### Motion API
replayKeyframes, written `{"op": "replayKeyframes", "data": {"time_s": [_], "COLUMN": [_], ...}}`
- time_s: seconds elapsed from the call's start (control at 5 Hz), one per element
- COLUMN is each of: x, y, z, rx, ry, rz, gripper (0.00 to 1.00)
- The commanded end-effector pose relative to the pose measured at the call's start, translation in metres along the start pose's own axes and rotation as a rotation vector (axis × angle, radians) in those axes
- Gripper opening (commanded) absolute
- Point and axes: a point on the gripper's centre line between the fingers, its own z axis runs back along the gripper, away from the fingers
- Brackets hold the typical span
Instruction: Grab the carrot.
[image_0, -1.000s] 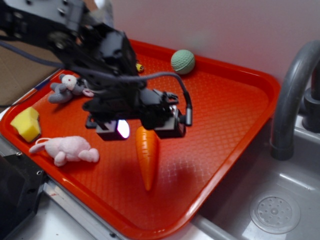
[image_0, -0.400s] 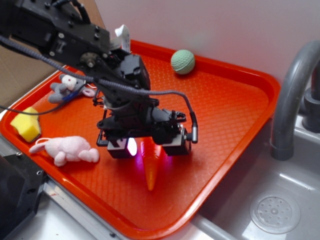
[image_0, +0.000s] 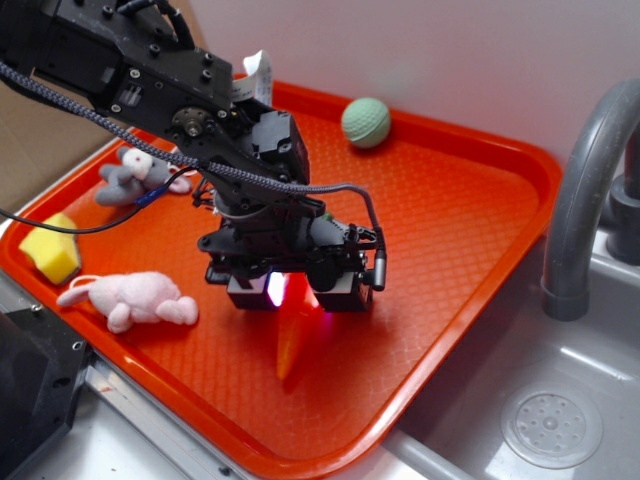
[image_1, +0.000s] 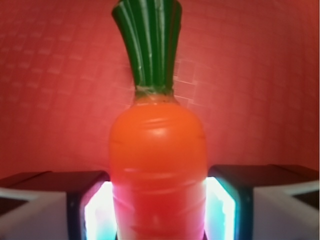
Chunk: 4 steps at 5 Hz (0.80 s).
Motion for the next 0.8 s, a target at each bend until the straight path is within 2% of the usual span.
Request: {"op": "replayKeyframes", "data": {"time_s": [0.0,0.2,0.4,0.6], "x": [0.056,0.08,0.094,0.095], "y": [0.018,0.05,0.06,0.058], "z": [0.091,0.132,0.153,0.174], "rx": [-0.073,-0.049,-0.03,-0.013], "ry": [-0.117,-0.031,0.013,-0.067], "rz": [-0.216,-0.304,-0.334,-0.349], "gripper": [0.0,0.0,0.0,0.0]}}
